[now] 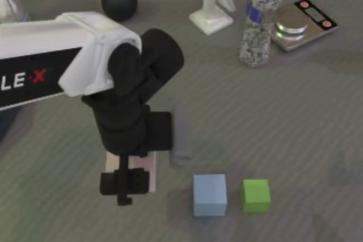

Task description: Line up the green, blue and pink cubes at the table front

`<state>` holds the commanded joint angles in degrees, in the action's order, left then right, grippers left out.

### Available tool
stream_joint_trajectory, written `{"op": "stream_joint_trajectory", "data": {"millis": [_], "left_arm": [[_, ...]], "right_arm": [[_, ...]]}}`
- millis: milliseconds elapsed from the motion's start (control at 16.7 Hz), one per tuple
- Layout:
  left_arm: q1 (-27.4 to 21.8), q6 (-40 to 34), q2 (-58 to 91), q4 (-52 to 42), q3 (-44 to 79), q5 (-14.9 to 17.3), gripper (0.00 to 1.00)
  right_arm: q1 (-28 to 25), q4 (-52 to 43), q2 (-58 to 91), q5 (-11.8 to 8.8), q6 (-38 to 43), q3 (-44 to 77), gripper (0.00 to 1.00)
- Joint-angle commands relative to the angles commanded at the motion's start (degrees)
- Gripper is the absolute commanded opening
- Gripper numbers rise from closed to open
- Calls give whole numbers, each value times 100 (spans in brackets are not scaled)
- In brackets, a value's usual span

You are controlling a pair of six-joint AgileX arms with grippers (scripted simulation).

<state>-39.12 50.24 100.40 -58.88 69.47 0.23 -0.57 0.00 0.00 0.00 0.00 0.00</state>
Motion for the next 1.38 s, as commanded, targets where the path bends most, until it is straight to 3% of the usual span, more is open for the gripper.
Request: {"op": "stream_joint_trajectory", "data": {"millis": [540,840,1380], "left_arm": [[-38,-7,608,1460,-802,3,0],[-45,-4,671,1576,-879,4,0],[-45,-4,671,1576,-879,4,68]], "right_arm": [[0,0,0,0,0,0,100],[0,0,0,0,0,0,100],[0,0,0,0,0,0,100]]}}
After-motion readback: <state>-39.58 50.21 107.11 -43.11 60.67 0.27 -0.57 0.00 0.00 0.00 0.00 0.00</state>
